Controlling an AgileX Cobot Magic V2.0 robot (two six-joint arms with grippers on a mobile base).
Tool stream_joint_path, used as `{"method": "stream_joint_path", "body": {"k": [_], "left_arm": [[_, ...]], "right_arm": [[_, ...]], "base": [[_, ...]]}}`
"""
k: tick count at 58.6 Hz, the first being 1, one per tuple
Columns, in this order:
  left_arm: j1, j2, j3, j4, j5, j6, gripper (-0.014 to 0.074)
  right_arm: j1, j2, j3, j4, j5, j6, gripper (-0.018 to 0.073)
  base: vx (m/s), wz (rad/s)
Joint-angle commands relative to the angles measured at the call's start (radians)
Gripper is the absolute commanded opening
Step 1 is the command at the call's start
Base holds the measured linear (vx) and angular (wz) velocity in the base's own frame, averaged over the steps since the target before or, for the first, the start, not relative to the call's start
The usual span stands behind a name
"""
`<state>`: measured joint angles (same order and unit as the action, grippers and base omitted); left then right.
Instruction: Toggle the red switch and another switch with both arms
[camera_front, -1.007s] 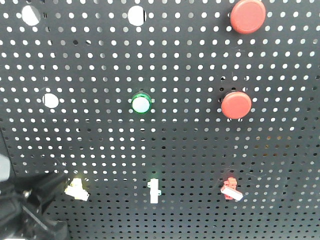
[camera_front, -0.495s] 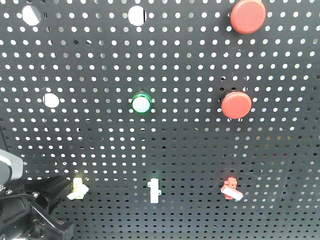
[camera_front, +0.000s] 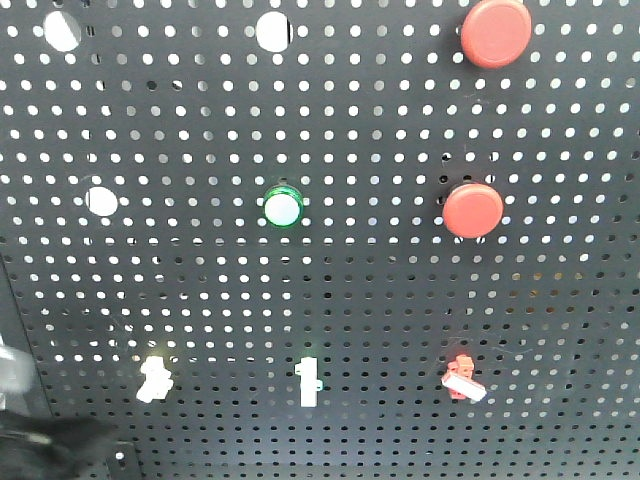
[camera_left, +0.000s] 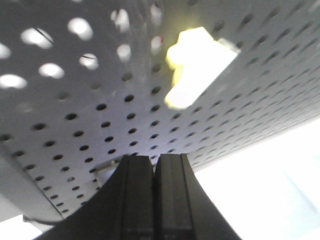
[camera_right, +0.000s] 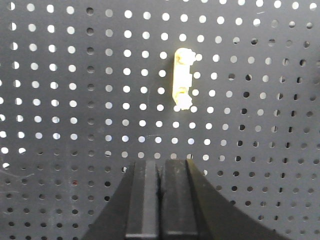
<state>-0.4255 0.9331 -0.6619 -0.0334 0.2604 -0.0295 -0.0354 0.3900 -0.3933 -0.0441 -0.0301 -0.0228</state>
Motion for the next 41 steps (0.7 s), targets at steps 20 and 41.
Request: {"method": "stream_joint_path", "body": {"k": [20, 41], "left_arm": [[-0.006, -0.245, -0.009, -0.023, -0.072, -0.006, 0.0002], [-0.006, -0.242, -0.008, -0.024, -0.073, -0.006, 0.0002]], "right_arm": [[0.193, 0.088, -0.035, -0.043, -0.040, 0.067, -0.0006], [0.520, 0.438, -0.082, -0.034, -0.337, -0.012, -0.0006]], "base": [[0.00, 0.00], [0.00, 0.00]]}}
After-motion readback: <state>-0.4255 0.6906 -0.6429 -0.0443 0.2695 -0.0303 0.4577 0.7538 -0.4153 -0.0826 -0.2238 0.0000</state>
